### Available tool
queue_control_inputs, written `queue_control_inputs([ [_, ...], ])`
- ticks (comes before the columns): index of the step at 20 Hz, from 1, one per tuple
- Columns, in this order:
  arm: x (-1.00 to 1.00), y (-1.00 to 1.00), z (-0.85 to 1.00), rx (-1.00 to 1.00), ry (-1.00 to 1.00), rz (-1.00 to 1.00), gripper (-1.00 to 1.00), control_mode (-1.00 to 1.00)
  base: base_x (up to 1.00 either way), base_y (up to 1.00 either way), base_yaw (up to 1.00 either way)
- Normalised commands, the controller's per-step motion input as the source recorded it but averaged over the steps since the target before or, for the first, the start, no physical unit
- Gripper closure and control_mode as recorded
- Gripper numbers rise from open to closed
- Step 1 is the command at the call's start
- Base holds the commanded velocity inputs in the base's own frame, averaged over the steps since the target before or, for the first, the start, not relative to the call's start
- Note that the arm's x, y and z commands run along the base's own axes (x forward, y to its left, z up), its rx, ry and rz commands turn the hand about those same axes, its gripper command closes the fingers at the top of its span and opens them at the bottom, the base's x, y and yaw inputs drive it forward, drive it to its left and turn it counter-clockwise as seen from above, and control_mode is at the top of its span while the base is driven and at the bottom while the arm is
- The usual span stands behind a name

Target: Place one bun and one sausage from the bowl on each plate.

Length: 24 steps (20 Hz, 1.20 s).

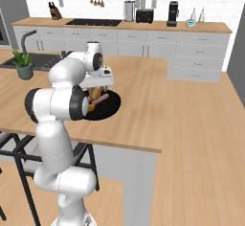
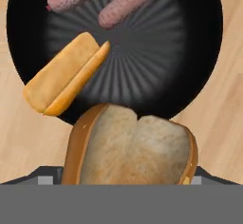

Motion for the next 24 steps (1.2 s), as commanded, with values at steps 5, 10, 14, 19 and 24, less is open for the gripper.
queue_control_inputs([
  [5, -1.0, -0.21, 0.0, -0.02, 0.02, -0.19, 1.0, -1.0, 0.0, 0.0, 0.0],
  [10, -0.77, -0.41, 0.0, 0.06, 0.05, -0.03, 1.0, -1.0, 0.0, 0.0, 0.0],
  [14, 0.0, -0.01, -0.06, 0.0, 0.09, 0.0, 1.0, -1.0, 0.0, 0.0, 0.0],
  [19, 0.0, 0.0, 0.0, 0.0, 0.0, 0.0, 1.0, -1.0, 0.0, 0.0, 0.0],
  [24, -0.03, 0.1, 0.0, 0.0, 0.0, 0.0, 1.0, 1.0, -0.06, 0.8, 0.0],
])
